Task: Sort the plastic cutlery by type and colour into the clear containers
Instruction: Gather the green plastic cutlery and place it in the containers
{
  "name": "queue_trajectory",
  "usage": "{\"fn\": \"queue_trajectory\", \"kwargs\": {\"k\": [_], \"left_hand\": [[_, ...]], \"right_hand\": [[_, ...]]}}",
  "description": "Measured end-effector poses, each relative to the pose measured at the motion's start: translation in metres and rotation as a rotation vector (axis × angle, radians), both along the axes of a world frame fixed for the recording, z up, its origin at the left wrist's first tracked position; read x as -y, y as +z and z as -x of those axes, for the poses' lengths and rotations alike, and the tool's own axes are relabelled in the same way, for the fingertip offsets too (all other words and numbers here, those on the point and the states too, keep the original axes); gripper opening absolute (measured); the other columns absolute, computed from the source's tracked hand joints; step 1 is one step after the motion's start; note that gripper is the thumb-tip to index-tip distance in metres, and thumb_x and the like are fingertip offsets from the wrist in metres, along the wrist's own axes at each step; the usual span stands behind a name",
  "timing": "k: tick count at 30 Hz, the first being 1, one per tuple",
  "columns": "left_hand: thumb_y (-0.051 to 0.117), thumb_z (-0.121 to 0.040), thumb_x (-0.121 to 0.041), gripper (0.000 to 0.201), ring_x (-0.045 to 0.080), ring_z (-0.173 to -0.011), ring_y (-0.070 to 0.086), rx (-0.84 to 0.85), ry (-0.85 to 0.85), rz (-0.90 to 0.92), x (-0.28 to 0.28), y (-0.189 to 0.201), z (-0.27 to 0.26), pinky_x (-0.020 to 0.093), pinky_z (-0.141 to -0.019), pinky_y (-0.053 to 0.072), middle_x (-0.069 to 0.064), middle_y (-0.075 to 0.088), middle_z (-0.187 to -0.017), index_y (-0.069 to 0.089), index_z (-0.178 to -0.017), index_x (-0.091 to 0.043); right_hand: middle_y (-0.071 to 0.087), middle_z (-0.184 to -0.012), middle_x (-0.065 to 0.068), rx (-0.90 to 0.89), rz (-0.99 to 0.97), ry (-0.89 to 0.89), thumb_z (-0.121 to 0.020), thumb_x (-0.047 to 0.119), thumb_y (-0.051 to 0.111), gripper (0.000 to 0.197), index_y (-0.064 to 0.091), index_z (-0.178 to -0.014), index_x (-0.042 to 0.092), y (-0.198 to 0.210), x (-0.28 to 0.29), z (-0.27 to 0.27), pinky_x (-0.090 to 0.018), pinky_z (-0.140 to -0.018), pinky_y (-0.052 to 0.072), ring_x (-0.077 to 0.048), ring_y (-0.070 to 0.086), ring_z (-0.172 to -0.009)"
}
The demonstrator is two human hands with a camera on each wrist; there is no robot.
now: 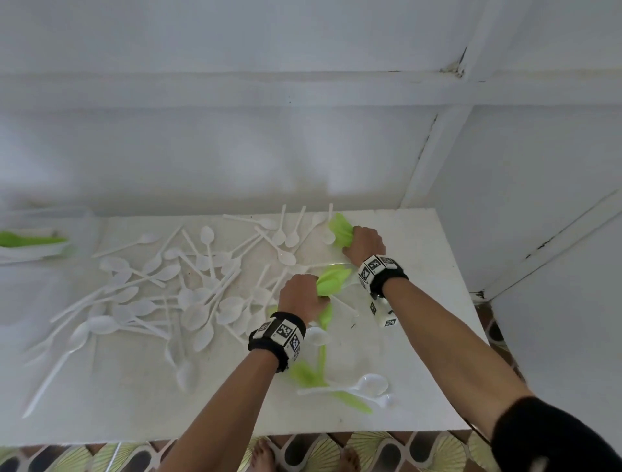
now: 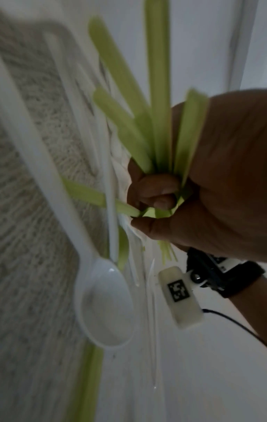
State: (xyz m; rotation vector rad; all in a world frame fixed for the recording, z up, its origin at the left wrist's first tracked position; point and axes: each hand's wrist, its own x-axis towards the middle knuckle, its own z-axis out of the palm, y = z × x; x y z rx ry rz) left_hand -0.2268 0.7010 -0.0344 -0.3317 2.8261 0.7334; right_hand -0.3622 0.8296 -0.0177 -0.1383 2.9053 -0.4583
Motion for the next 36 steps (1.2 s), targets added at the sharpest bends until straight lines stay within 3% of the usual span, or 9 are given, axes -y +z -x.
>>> {"fn": "queue_trajectory", "kwargs": {"k": [8, 11, 17, 20, 22, 26, 30, 32, 36], "left_hand": [[0.069, -0.081, -0.028, 0.02, 0.025, -0.075, 0.063, -0.114, 0.098, -0.324, 0.03, 0.028, -0.012, 0.032, -0.064, 0.042, 0.001, 0.065, -0.074, 0.05, -0.075, -0.025], [0.074, -0.085, -0.031, 0.024, 0.01, -0.061, 0.065, -0.171, 0.132, -0.447, 0.03, 0.04, -0.015, 0.023, -0.06, 0.046, -0.002, 0.068, -0.065, 0.056, -0.071, -0.022], [0.066, -0.09, -0.05, 0.041, 0.024, -0.073, 0.065, -0.088, 0.055, -0.22, 0.013, 0.034, -0.023, 0.033, -0.067, 0.046, 0.005, 0.067, -0.073, 0.053, -0.069, -0.017], [0.065, -0.087, -0.057, 0.045, 0.028, -0.094, 0.062, 0.072, 0.044, -0.052, -0.002, 0.022, -0.03, 0.032, -0.073, 0.042, 0.01, 0.067, -0.094, 0.055, -0.082, -0.014], [0.07, -0.081, -0.061, 0.052, 0.029, -0.1, 0.062, 0.135, 0.058, -0.019, -0.011, 0.011, -0.033, 0.033, -0.076, 0.045, 0.01, 0.064, -0.102, 0.06, -0.094, -0.012], [0.076, -0.08, -0.044, 0.049, 0.031, -0.107, 0.061, 0.166, 0.069, 0.046, -0.028, 0.008, -0.031, 0.034, -0.079, 0.048, 0.01, 0.06, -0.112, 0.061, -0.11, -0.009], [0.071, -0.084, -0.019, 0.026, 0.033, -0.106, 0.063, 0.177, 0.053, 0.064, -0.036, 0.012, -0.022, 0.035, -0.078, 0.052, 0.014, 0.063, -0.112, 0.061, -0.103, -0.005], [0.071, -0.083, -0.02, 0.033, 0.034, -0.108, 0.061, 0.157, 0.07, 0.033, -0.039, 0.016, -0.02, 0.035, -0.077, 0.05, 0.015, 0.06, -0.114, 0.057, -0.108, -0.004], [0.068, -0.086, -0.025, 0.042, 0.039, -0.106, 0.059, 0.068, 0.13, -0.081, -0.039, 0.018, -0.017, 0.039, -0.078, 0.048, 0.019, 0.057, -0.116, 0.049, -0.116, -0.003]], "right_hand": [[0.062, -0.118, -0.021, -0.065, -0.023, 0.011, -0.09, 0.037, 0.066, 0.046, 0.054, -0.121, 0.005, -0.003, -0.004, 0.004, -0.041, -0.085, 0.048, -0.041, 0.06, -0.11], [0.063, -0.117, -0.022, -0.059, 0.093, -0.092, -0.088, 0.037, 0.068, 0.047, 0.056, -0.12, 0.004, 0.005, -0.009, 0.004, -0.042, -0.083, 0.048, -0.043, 0.06, -0.109], [0.066, -0.113, -0.018, -0.056, 0.49, -0.349, -0.09, 0.049, 0.062, 0.047, 0.062, -0.114, 0.008, 0.03, -0.014, 0.005, -0.038, -0.091, 0.043, -0.04, 0.056, -0.115], [0.068, -0.085, -0.007, -0.049, 0.678, -0.394, -0.082, 0.053, 0.058, 0.042, 0.06, -0.089, 0.012, 0.043, -0.013, -0.002, -0.033, -0.086, 0.045, -0.037, 0.064, -0.097], [0.071, -0.065, -0.001, -0.05, 0.81, -0.406, -0.076, 0.053, 0.056, 0.04, 0.06, -0.082, 0.014, 0.047, -0.015, -0.012, -0.041, -0.087, 0.054, -0.03, 0.073, -0.074], [0.074, -0.072, -0.004, -0.054, 1.018, -0.373, -0.088, 0.025, 0.061, 0.016, 0.063, -0.091, 0.009, 0.053, -0.021, -0.043, -0.03, -0.055, 0.053, -0.022, 0.067, -0.049], [0.058, -0.064, -0.004, -0.001, 1.147, -0.427, -0.089, 0.021, 0.061, 0.015, 0.055, -0.079, 0.012, 0.048, -0.025, -0.068, -0.027, -0.047, 0.041, -0.016, 0.046, -0.045], [0.056, -0.062, -0.001, 0.032, 1.171, -0.447, -0.091, 0.029, 0.064, 0.021, 0.055, -0.078, 0.015, 0.047, -0.03, -0.082, -0.027, -0.048, 0.038, -0.015, 0.043, -0.048], [0.06, -0.061, 0.004, 0.091, 1.085, -0.482, -0.084, 0.068, 0.065, 0.049, 0.061, -0.078, 0.02, 0.049, -0.042, -0.114, -0.027, -0.049, 0.042, -0.011, 0.049, -0.047]]}}
